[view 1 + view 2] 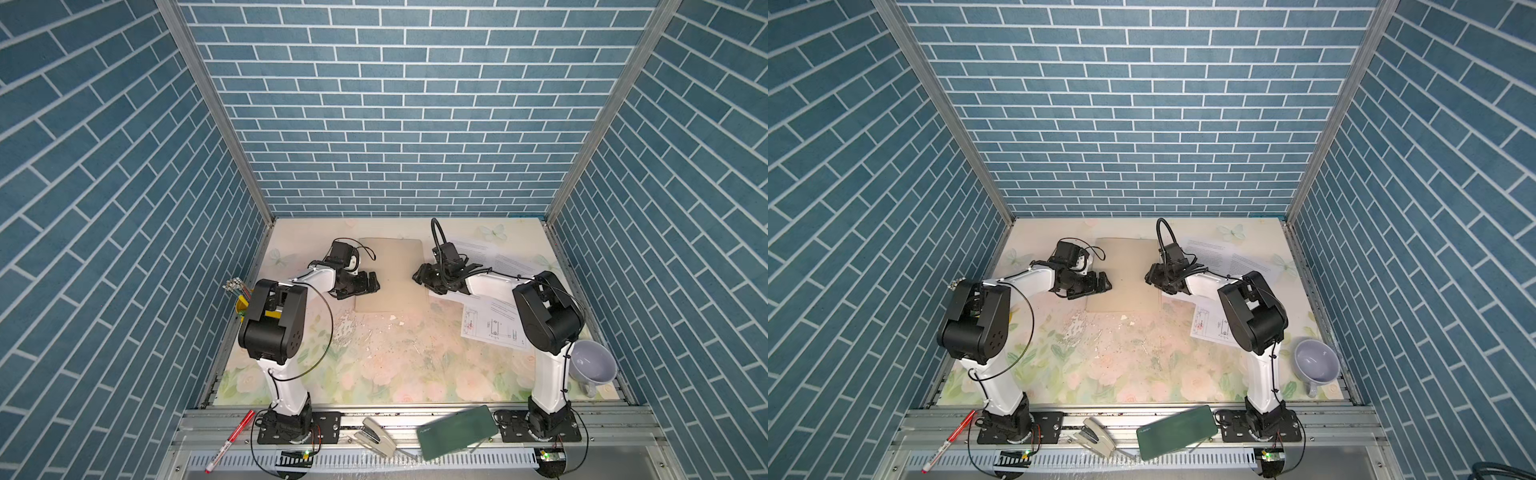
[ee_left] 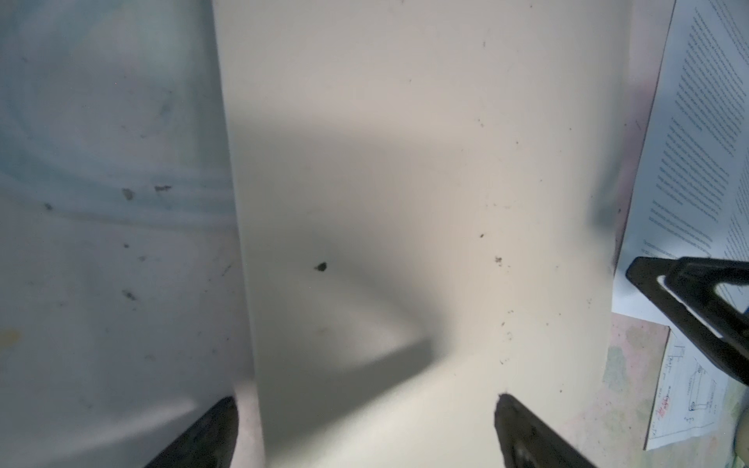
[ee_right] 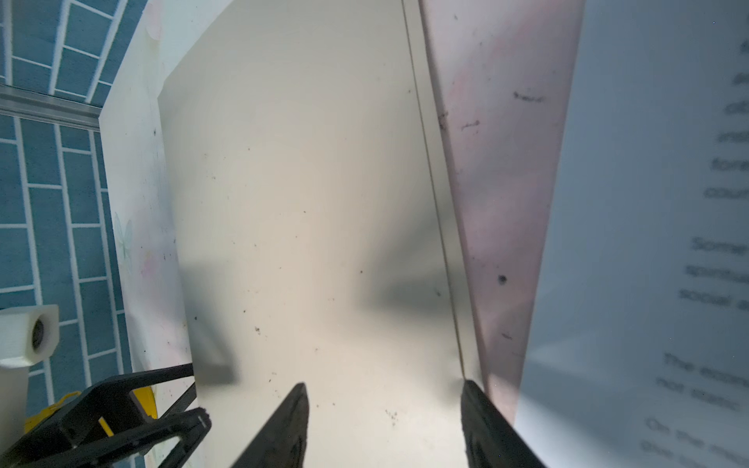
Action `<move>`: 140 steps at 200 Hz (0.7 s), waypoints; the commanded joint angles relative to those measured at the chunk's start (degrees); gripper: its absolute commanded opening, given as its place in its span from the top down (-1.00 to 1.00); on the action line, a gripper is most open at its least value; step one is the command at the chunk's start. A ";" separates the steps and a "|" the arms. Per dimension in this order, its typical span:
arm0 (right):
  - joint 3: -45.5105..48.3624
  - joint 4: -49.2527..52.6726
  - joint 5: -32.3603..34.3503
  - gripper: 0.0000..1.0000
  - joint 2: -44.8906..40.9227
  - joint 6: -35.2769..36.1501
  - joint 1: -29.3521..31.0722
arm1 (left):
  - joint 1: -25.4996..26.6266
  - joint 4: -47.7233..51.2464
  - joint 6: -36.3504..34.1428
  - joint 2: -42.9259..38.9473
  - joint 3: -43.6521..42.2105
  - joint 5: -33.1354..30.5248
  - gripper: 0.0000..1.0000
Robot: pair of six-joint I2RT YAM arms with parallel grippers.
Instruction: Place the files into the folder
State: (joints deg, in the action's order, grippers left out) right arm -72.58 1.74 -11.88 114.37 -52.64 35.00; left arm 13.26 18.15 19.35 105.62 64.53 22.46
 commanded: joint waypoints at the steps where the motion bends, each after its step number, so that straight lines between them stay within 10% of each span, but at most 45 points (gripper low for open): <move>1: -0.42 1.06 -1.04 -0.19 1.47 -0.44 0.50 | 0.19 1.19 0.37 0.14 -1.43 0.92 -0.99; 140: 1.93 -0.10 -2.89 -0.18 1.77 -2.93 0.44 | 0.19 0.66 0.48 0.11 -1.80 2.49 -0.99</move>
State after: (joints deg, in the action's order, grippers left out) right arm -72.49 1.67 -13.65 115.68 -53.01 35.03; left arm 13.26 17.52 19.64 105.62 64.25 23.75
